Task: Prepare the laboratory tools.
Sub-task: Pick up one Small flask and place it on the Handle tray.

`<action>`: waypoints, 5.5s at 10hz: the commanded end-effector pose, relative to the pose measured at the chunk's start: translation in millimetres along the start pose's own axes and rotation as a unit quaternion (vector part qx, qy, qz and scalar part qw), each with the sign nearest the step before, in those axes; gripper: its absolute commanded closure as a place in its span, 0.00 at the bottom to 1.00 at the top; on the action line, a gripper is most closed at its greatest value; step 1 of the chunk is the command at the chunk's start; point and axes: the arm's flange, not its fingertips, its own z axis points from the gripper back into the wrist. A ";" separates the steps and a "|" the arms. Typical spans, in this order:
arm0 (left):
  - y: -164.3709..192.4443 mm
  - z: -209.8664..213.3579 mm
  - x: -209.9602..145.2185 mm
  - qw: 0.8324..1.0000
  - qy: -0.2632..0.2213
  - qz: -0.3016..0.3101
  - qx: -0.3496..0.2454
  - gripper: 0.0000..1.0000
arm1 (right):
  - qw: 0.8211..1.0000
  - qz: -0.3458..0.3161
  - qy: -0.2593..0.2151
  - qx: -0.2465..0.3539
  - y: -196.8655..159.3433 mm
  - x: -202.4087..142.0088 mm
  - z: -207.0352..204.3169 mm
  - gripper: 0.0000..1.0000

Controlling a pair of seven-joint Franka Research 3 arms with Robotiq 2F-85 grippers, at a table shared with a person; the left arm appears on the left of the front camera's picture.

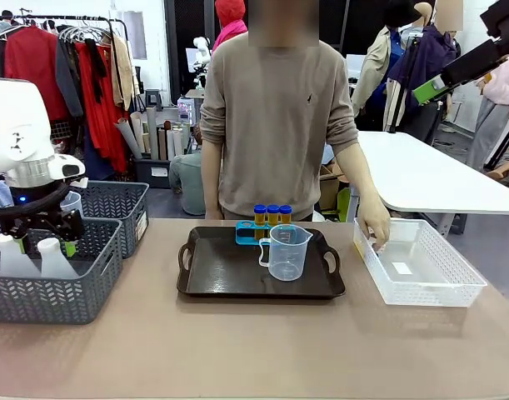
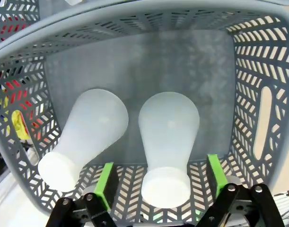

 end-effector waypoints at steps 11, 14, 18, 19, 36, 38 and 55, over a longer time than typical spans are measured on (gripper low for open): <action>-11.3 26.1 -15.3 1.000 0.002 0.017 0.001 1.00 | 1.000 0.001 -0.002 0.003 0.1 0.2 0.2 0.00; -16.6 65.6 -13.3 0.999 0.030 -0.029 -0.016 1.00 | 1.000 0.001 -0.002 0.003 0.1 0.2 0.2 0.00; -47.2 168.7 -8.0 0.995 -0.005 -0.103 -0.003 1.00 | 1.000 0.001 -0.002 0.003 0.1 0.2 0.2 0.00; -57.4 192.4 -7.5 0.992 -0.009 -0.123 -0.003 1.00 | 1.000 0.001 -0.002 0.003 0.1 0.2 0.2 0.00; -215.3 210.3 65.5 0.909 -0.086 -0.392 -0.115 1.00 | 1.000 0.001 -0.002 0.003 0.1 0.2 0.2 0.00; -193.6 217.9 54.7 0.915 -0.095 -0.375 -0.114 1.00 | 1.000 0.001 -0.002 0.003 0.1 0.2 0.2 0.00; -189.9 208.7 44.6 0.890 -0.053 -0.441 -0.103 1.00 | 1.000 0.001 -0.002 0.003 0.1 0.2 0.2 0.00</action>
